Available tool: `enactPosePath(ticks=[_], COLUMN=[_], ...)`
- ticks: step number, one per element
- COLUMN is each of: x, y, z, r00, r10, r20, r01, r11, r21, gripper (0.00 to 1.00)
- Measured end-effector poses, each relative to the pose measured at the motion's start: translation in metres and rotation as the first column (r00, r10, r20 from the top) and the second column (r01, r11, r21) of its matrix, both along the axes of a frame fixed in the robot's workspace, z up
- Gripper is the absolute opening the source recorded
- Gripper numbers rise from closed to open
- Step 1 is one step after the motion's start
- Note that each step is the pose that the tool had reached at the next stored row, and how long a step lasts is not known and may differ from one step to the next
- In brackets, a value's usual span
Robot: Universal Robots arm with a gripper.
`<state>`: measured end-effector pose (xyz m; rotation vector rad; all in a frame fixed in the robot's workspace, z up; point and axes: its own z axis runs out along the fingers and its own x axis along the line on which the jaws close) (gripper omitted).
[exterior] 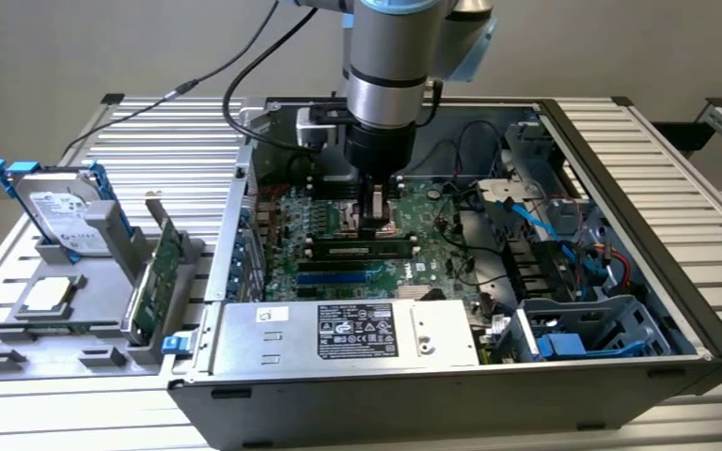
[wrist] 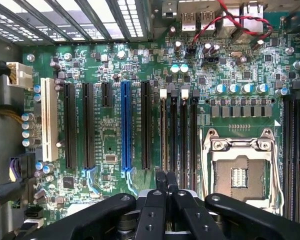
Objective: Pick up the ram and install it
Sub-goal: 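Press down the ram until it locks into place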
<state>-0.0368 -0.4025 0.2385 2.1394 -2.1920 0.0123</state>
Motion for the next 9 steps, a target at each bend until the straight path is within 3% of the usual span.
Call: enactPosePath(ticks=[9], x=[0.0000], y=[0.0001], z=[-0.0048], r00=[1.0000], r10=[0.000], r20=[0.0001], r01=[0.000], r11=[1.0000], r21=[0.0002], gripper=[0.11])
